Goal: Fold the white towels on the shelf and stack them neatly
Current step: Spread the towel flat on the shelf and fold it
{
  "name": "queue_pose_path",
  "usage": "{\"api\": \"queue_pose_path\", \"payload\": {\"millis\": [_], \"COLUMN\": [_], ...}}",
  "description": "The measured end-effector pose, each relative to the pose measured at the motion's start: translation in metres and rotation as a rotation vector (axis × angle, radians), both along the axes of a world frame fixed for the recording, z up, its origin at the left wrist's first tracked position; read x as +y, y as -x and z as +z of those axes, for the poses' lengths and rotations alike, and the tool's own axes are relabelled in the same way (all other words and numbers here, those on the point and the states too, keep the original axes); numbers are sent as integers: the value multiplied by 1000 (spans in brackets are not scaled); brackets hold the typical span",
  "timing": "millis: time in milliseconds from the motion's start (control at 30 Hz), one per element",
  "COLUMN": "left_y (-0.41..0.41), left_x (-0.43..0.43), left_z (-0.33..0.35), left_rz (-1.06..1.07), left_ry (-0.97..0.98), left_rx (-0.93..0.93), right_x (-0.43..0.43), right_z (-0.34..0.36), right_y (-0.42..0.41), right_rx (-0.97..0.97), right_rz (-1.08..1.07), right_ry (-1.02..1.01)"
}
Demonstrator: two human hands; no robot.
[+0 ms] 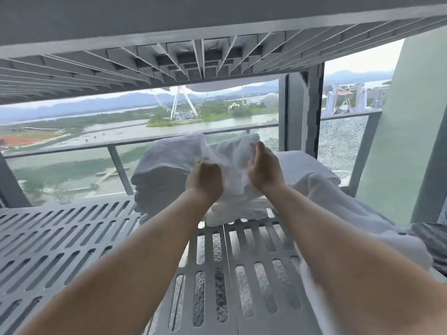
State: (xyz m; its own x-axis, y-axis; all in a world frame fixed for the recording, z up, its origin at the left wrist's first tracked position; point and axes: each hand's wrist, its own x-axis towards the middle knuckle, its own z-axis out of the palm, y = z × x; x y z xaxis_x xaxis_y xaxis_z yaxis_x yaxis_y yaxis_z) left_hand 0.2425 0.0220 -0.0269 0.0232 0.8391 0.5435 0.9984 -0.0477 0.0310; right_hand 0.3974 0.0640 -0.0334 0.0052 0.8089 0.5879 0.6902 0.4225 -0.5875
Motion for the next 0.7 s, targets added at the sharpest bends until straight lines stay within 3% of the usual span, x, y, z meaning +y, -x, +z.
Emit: {"api": "queue_pose_path", "payload": {"millis": [100,233,400,533,700], "left_y": [-2,-7,-6,-10,-23], "left_x": [-1,-4,-1,-2,-8], "left_z": [-13,-26,-33,-34,-27], "left_rz": [21,-61,-93,-92,-149], "left_ry": [87,112,159,129,14], "left_rx": [276,509,569,516,413], "right_x": [7,11,6,-4,-22], "right_z": [-27,-34,-27,-15,-4], "right_y": [-4,-5,-6,-12,-30], "right_rx": [-106,-134,-271,-374,-475], "right_rz": [-5,-21,-99,-153,-90], "right_ry": [190,160,147,96,180]}}
